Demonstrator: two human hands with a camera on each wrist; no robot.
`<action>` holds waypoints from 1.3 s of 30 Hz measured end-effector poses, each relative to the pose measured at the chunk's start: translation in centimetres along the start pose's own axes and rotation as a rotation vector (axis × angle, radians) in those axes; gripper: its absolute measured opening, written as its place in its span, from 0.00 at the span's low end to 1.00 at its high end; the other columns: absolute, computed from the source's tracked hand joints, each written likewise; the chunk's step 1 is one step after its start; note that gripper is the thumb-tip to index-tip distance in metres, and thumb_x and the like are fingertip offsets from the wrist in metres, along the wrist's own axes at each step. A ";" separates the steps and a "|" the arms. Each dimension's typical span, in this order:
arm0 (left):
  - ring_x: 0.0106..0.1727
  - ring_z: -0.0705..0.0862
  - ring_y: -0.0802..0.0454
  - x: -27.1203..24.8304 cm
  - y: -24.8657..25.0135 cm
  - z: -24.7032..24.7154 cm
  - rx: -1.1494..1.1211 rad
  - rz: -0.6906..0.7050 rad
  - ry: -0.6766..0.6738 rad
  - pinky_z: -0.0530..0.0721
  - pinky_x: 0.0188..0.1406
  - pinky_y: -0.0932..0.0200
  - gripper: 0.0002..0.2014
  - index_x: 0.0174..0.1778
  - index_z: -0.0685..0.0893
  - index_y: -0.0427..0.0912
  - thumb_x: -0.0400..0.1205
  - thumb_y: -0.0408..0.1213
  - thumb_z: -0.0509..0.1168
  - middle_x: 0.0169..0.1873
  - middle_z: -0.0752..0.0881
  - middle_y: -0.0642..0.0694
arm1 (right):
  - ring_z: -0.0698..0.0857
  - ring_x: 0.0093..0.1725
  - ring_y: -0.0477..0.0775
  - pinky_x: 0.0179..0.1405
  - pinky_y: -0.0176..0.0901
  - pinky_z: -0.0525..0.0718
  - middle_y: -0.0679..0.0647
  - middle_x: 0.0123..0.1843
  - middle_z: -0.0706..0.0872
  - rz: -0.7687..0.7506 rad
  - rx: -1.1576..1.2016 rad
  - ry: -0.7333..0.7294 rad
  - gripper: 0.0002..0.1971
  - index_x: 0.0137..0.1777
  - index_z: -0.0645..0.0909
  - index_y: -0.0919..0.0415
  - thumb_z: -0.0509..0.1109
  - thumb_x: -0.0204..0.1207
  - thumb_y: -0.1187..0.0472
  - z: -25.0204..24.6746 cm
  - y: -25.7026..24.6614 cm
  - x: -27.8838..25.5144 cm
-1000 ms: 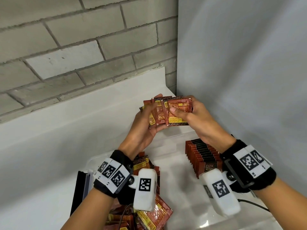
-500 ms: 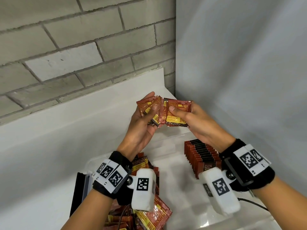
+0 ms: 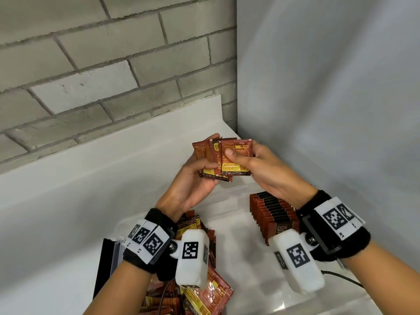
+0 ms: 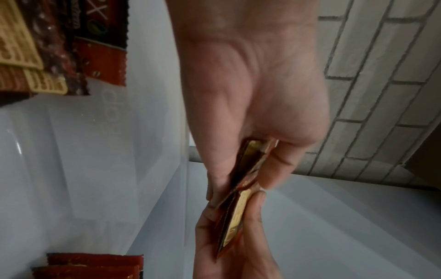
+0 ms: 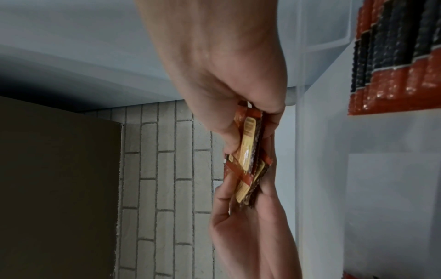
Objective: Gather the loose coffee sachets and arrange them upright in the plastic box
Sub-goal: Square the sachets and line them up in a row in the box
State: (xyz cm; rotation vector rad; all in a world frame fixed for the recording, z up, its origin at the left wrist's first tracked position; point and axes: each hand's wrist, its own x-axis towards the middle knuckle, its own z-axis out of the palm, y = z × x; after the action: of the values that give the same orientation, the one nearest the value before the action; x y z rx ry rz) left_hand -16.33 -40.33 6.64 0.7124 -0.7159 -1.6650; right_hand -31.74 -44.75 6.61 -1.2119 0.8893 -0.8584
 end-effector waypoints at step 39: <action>0.52 0.88 0.52 -0.5 0.3 0.9 0.136 -0.216 0.014 0.87 0.51 0.58 0.15 0.59 0.81 0.40 0.80 0.42 0.64 0.47 0.89 0.42 | 0.62 0.73 0.46 0.75 0.43 0.67 0.48 0.71 0.64 -0.392 -0.769 -0.130 0.57 0.81 0.57 0.50 0.87 0.54 0.50 1.8 0.5 -0.8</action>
State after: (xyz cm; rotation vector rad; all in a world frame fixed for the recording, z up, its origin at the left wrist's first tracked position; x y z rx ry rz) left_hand -16.77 -39.84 7.50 0.9242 -0.7698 -1.8167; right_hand -30.45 -43.22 6.41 -2.1389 0.9186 -0.7443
